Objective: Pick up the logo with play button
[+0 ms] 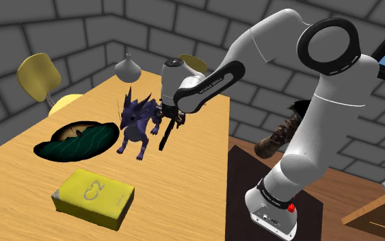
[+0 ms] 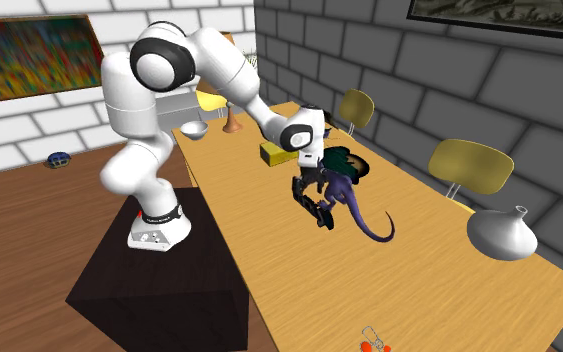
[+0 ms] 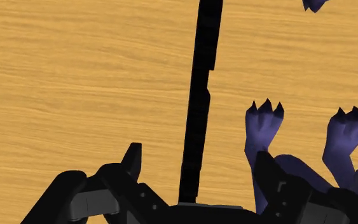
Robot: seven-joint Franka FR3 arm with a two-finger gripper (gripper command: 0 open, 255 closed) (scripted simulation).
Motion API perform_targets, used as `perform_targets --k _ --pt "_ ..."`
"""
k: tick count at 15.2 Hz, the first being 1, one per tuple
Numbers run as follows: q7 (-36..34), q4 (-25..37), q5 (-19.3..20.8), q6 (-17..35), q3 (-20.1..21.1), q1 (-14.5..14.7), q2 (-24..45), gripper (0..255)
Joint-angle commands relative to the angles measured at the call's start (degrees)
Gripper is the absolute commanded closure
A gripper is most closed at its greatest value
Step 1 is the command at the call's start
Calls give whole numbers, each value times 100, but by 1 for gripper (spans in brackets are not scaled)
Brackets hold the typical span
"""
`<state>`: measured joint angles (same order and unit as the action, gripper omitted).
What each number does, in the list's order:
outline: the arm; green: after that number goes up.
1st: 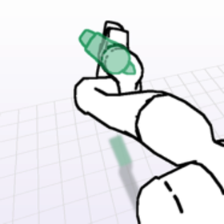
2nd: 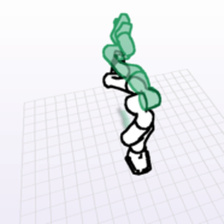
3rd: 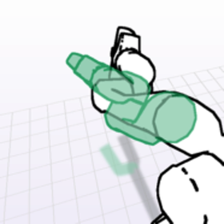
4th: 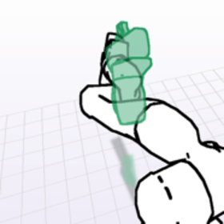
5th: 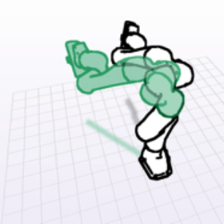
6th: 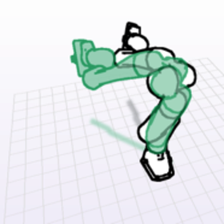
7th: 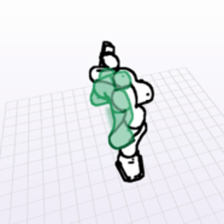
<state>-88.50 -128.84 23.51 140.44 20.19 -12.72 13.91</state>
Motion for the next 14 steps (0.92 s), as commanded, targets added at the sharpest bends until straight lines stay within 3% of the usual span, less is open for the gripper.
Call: perform_targets --k 1,7,8,14 --pt "-182 23 138 198 -109 3 331 0" --pt "-392 46 387 452 -269 119 641 0" --pt "-415 -38 427 529 -290 108 631 255" --pt "-683 -161 541 626 -279 246 664 255"
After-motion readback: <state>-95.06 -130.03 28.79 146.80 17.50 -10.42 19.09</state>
